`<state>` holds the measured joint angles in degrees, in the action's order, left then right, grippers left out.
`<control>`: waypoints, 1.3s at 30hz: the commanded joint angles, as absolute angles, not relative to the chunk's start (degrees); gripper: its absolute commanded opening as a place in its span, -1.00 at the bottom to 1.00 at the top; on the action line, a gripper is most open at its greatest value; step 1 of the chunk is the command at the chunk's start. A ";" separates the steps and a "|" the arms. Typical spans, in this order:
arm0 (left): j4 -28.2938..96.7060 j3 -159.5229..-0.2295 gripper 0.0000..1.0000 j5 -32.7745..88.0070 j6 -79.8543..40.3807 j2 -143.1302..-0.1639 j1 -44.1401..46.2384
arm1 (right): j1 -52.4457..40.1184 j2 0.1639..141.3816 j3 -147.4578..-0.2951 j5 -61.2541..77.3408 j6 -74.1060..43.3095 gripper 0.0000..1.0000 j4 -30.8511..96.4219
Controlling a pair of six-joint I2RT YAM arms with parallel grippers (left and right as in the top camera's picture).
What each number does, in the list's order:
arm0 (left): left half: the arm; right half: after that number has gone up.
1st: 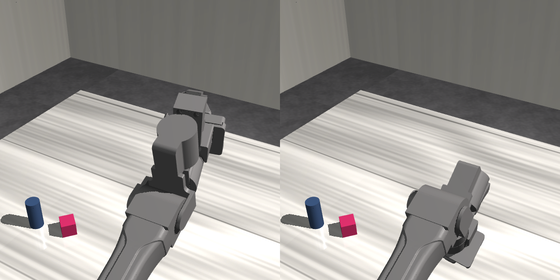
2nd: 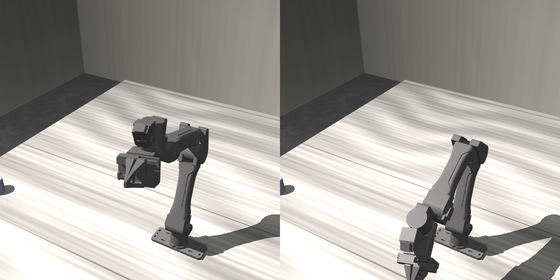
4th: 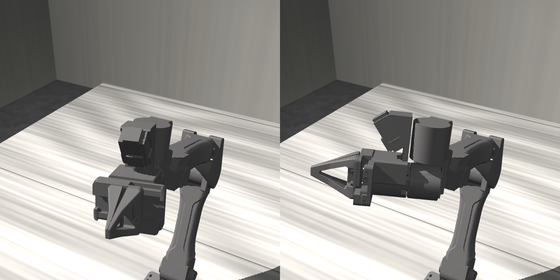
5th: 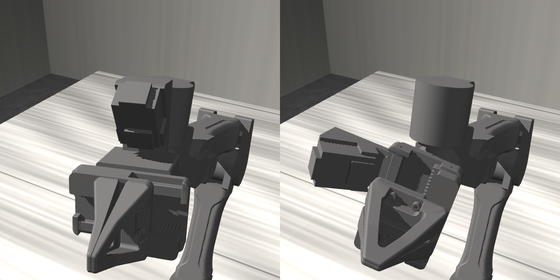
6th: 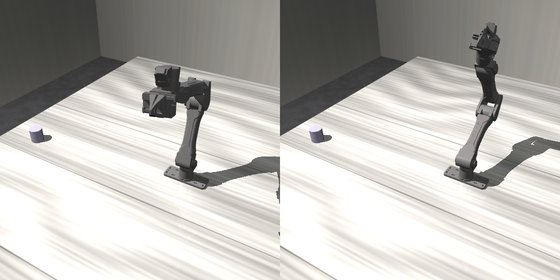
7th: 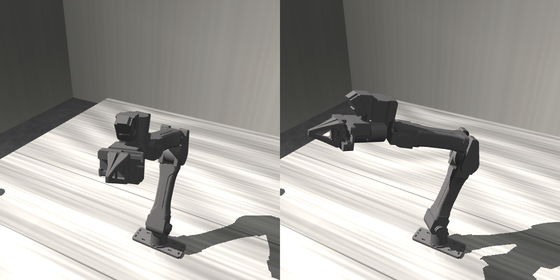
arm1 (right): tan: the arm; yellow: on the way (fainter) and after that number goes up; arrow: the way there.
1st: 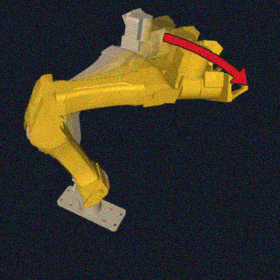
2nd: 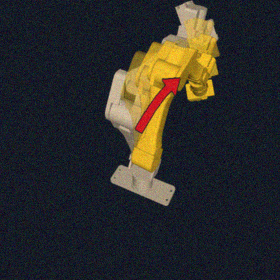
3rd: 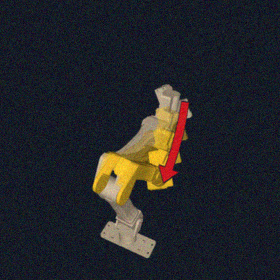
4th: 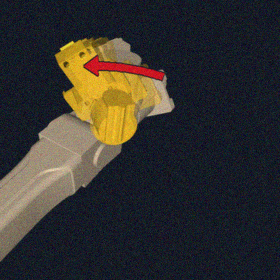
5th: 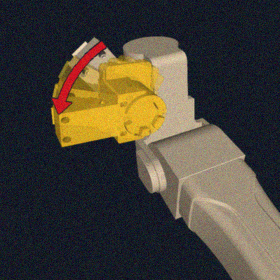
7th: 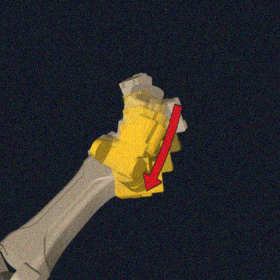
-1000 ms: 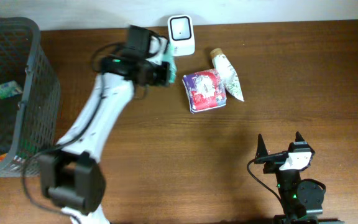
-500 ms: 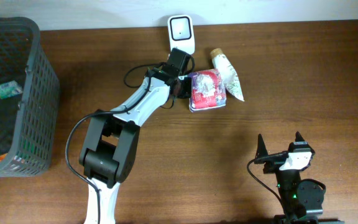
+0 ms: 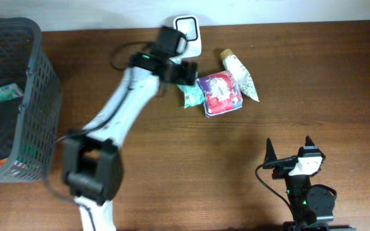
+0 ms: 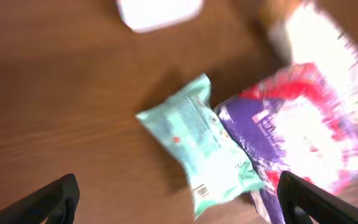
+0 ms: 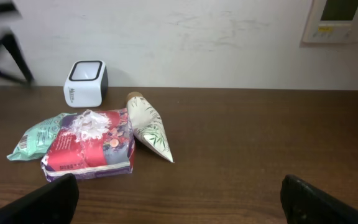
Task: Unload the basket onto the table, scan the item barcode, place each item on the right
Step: 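Hold the wipes pack at the scanner and release it beside the pad pack, then reach into the basket and grasp the small teal box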
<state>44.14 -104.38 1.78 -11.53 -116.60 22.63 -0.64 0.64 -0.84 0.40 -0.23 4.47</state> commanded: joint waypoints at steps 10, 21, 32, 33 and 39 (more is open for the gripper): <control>48.60 -106.32 0.98 -3.79 -10.59 -93.03 -4.64 | -1.13 0.32 -0.32 -0.05 -0.69 0.97 4.62; 48.73 -106.00 0.98 -3.90 -11.25 -97.93 -30.72 | -1.13 0.32 -0.32 -0.05 -0.69 0.97 4.62; 41.65 -106.00 0.98 -6.20 -27.90 -118.67 -31.94 | -1.13 0.32 -0.34 -0.08 -0.67 0.97 4.62; 39.55 -106.00 0.98 -6.22 -27.88 -120.38 -31.94 | -1.13 0.32 -0.32 -0.08 -0.67 0.97 4.62; 30.39 -106.00 0.96 -6.31 -31.48 -128.53 -32.12 | -1.13 0.32 -0.32 -0.05 -0.69 0.97 4.62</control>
